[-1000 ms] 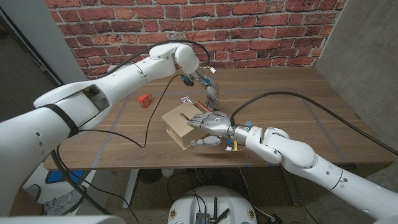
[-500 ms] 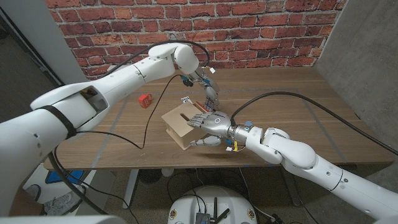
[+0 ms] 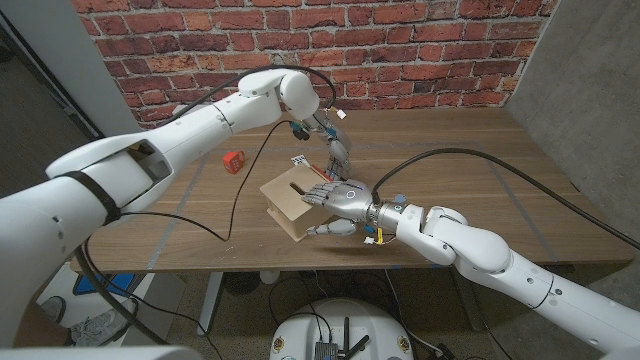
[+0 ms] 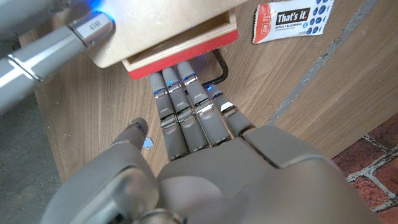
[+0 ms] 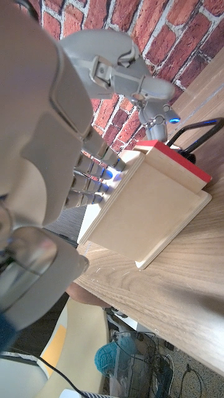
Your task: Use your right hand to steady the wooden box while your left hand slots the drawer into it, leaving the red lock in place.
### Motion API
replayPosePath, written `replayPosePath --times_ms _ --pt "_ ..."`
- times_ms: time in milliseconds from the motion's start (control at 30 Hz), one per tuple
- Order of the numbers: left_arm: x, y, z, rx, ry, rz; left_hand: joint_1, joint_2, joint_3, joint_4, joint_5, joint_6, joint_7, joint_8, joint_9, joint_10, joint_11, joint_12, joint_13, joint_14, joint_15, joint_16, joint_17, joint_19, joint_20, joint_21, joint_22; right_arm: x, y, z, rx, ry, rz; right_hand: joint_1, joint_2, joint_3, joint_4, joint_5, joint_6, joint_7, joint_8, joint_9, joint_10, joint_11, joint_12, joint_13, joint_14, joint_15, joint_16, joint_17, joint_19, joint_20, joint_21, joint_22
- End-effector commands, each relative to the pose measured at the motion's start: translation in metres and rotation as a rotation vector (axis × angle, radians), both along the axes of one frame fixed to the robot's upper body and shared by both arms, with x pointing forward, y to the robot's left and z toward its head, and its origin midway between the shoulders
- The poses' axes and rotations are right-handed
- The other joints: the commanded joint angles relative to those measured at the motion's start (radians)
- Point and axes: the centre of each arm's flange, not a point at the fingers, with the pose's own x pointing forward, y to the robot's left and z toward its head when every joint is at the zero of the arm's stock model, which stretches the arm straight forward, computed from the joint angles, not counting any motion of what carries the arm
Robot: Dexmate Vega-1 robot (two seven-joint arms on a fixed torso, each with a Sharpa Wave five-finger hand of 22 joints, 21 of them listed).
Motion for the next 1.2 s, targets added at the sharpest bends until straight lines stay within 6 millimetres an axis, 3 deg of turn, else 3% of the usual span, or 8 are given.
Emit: replayPosePath --times_ms 33,1200 --pt "-0.004 0.004 -0.005 -0.011 0.017 0.02 -0.006 0.0 0.01 0.001 0.0 0.008 0.0 0.004 0.002 0.008 0.001 0.006 0.001 0.01 -0.061 0.0 0.003 0.003 -0.157 0.0 0.002 -0.002 -0.001 -0.001 0.006 -0.001 0.002 0.006 0.009 -0.001 0.006 0.007 0.009 -0.001 0.006 0.006 0.008 0.001 0.005 0.006 0.012 0.001 0.007 0.002 0.009 0.0 0.007 0.006" --pt "-0.008 0.02 -0.012 -0.005 0.057 0.067 -0.025 -0.002 0.038 0.001 -0.001 0.018 -0.001 0.003 0.002 0.033 -0.005 0.008 0.002 0.026 -0.062 0.0 0.004 0.001 -0.157 0.0 0.002 -0.001 0.001 -0.002 0.018 -0.005 -0.016 0.006 0.009 -0.001 0.006 0.007 0.009 -0.001 0.006 0.006 0.008 0.001 0.005 0.006 0.012 0.001 0.007 0.002 0.009 0.0 0.007 0.006"
